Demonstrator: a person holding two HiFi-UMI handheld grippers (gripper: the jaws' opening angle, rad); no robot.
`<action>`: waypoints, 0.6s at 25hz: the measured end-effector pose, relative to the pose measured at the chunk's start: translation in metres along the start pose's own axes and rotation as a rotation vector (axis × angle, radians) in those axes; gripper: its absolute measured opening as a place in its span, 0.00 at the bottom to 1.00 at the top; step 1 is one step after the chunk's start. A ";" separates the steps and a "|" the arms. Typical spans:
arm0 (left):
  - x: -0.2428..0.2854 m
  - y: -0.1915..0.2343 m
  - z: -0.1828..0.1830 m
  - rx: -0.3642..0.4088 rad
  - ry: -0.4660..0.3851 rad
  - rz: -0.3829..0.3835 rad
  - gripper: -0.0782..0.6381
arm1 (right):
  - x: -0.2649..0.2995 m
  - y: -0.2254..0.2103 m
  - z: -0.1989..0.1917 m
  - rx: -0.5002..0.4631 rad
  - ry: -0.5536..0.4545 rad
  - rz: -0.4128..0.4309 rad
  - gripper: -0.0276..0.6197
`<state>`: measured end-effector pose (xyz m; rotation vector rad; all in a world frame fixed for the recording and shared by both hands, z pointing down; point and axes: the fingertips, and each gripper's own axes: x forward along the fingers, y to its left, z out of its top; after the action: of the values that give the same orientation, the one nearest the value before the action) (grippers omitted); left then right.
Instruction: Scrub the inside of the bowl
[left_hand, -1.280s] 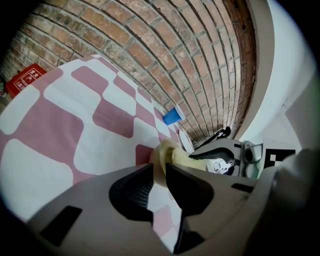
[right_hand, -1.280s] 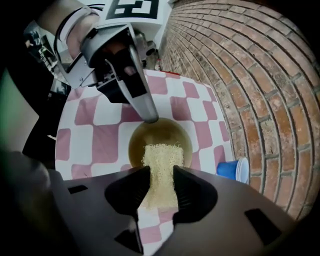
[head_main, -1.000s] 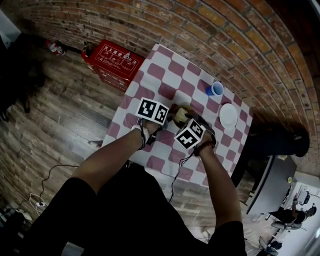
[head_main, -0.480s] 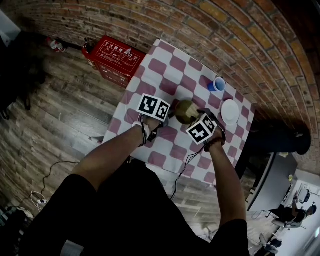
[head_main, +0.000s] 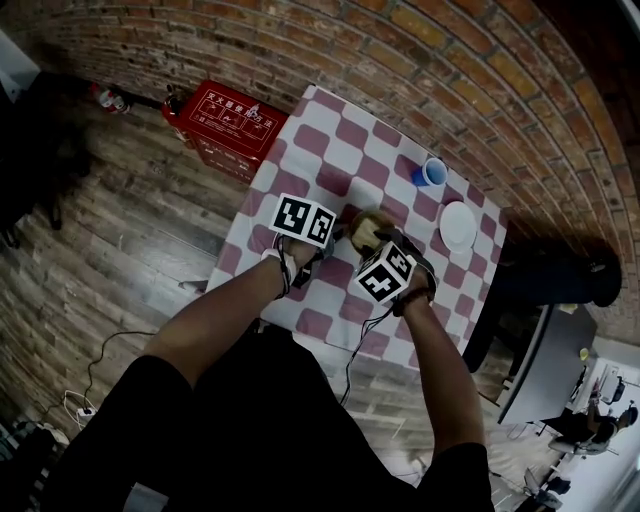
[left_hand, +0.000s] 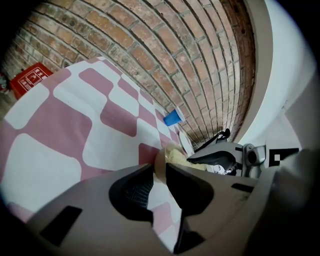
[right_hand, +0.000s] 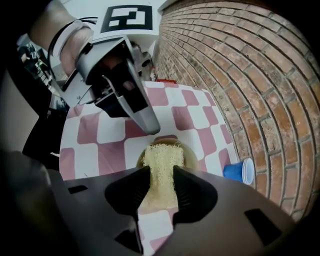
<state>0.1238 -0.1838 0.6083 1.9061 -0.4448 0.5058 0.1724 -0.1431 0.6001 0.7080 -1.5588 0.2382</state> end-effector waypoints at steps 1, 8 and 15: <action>0.000 0.000 0.000 0.001 0.001 0.001 0.23 | 0.003 -0.002 0.004 0.014 -0.004 0.001 0.28; -0.001 -0.004 -0.003 0.008 0.010 -0.005 0.23 | 0.010 -0.023 0.001 0.052 0.026 -0.015 0.28; 0.007 -0.007 -0.004 0.031 0.023 0.000 0.23 | 0.002 -0.018 -0.030 0.078 0.038 -0.009 0.28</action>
<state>0.1326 -0.1778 0.6080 1.9280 -0.4237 0.5369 0.2074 -0.1410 0.6013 0.7676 -1.5162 0.3055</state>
